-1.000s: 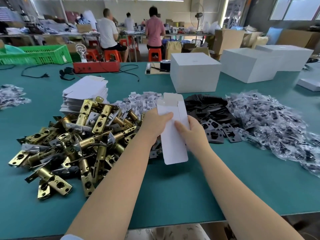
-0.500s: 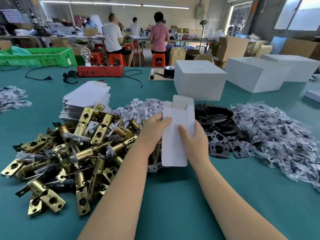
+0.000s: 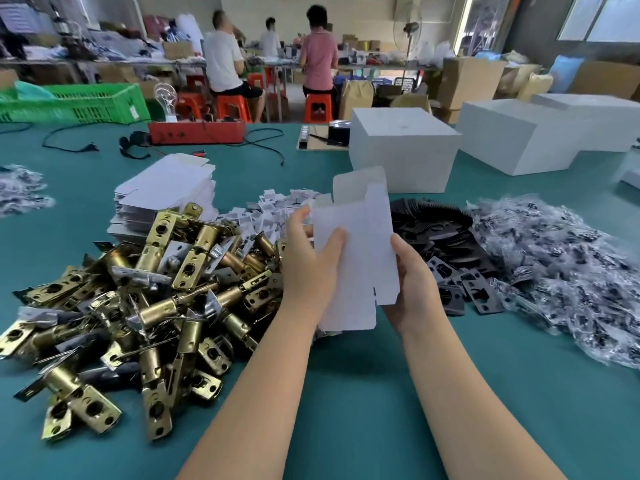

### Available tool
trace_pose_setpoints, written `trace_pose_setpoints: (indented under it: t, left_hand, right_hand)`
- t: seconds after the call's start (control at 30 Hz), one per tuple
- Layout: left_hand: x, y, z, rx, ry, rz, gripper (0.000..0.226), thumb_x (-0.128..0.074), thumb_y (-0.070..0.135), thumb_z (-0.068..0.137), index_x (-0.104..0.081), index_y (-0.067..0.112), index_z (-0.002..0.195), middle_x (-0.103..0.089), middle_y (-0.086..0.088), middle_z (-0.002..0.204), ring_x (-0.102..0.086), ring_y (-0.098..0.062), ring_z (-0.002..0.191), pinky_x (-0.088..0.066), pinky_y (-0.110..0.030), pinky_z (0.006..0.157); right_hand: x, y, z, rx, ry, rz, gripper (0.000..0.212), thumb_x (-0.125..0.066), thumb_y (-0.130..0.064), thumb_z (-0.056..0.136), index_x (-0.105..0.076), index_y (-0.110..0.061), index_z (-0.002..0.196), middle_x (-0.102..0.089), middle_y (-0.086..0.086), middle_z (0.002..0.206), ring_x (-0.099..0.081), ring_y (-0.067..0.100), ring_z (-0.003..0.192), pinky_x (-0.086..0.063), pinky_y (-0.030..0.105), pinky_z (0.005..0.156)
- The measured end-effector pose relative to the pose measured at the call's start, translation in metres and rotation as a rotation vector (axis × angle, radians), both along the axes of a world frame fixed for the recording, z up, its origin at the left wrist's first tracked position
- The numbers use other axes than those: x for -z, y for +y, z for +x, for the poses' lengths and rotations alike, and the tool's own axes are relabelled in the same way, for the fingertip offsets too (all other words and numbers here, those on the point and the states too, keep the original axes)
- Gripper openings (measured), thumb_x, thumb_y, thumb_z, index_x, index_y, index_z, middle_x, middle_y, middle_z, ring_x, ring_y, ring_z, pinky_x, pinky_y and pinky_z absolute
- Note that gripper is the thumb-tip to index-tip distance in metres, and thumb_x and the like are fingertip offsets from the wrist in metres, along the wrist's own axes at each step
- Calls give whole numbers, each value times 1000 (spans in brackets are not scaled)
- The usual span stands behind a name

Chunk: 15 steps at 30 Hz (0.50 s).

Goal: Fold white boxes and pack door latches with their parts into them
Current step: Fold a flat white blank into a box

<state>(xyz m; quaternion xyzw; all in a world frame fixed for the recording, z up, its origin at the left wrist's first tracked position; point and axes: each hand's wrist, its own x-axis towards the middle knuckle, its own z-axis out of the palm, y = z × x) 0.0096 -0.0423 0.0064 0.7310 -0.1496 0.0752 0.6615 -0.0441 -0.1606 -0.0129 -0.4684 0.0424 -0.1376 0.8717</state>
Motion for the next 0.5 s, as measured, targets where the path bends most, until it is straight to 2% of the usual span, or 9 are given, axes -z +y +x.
trace_pose_setpoints:
  t: [0.03,0.07,0.13,0.2,0.27,0.33,0.37,0.43,0.5]
  left_hand:
    - [3,-2,-2,-15,-88,131,51,-53,34,99,-32,25,144,-49,-1,135,-53,-15,118,-50,-30,94]
    - [6,-3,-4,-15,-148,273,55,-47,39,100,-26,26,149,-37,-4,146,-38,-19,133,-38,-39,108]
    - [5,1,-5,6,-177,458,67,-39,57,94,-18,32,153,-17,-1,157,-13,-19,142,-19,-47,115]
    - [2,6,-4,53,-165,507,71,-42,66,87,-23,38,149,-20,0,152,-13,-17,139,-22,-47,111]
    - [-4,11,-2,126,-106,478,63,-56,65,86,-37,37,139,-36,1,138,-29,-21,131,-33,-43,104]
    - [-9,12,3,187,-19,408,48,-63,58,86,-49,33,125,-51,7,122,-47,-17,116,-43,-30,89]
    - [-11,12,4,209,15,396,39,-62,56,87,-53,32,116,-56,11,113,-53,-13,107,-43,-24,79]
    - [-15,7,2,257,80,414,29,-57,56,90,-55,30,102,-58,14,96,-56,-6,89,-37,-23,66]
    - [-15,0,-3,284,144,406,33,-53,60,91,-51,27,93,-55,12,87,-52,-2,76,-33,-26,61]
  right_hand:
    - [-1,1,-1,-28,-27,-7,32,-46,-33,94,-77,-26,98,-73,2,105,-70,17,94,-56,28,69]
    - [-1,2,-1,-55,-50,-24,31,-48,-34,93,-76,-25,103,-72,3,108,-69,17,98,-56,28,72]
    - [-2,4,-2,-96,-76,-52,31,-54,-38,88,-73,-25,110,-70,6,114,-67,20,103,-55,30,77]
    - [-2,2,-3,-130,-97,-41,39,-61,-40,81,-70,-22,115,-68,9,118,-66,23,105,-56,33,79]
    - [-2,-3,-4,-137,-98,-29,45,-65,-38,78,-65,-18,118,-68,11,117,-67,24,102,-56,35,77]
    - [-5,-4,-4,-156,-87,-54,53,-67,-37,76,-60,-13,124,-68,12,116,-66,25,102,-55,36,79]
    - [-6,-4,-4,-163,-77,-89,64,-71,-40,74,-56,-9,128,-66,14,118,-65,26,106,-53,36,84]
    - [-8,-3,-4,-254,-99,-168,74,-74,-51,71,-57,-5,127,-66,12,121,-62,23,113,-51,32,90]
    - [-10,1,-6,-334,-143,-218,59,-67,-59,74,-68,-18,117,-68,2,119,-61,14,114,-50,26,89]
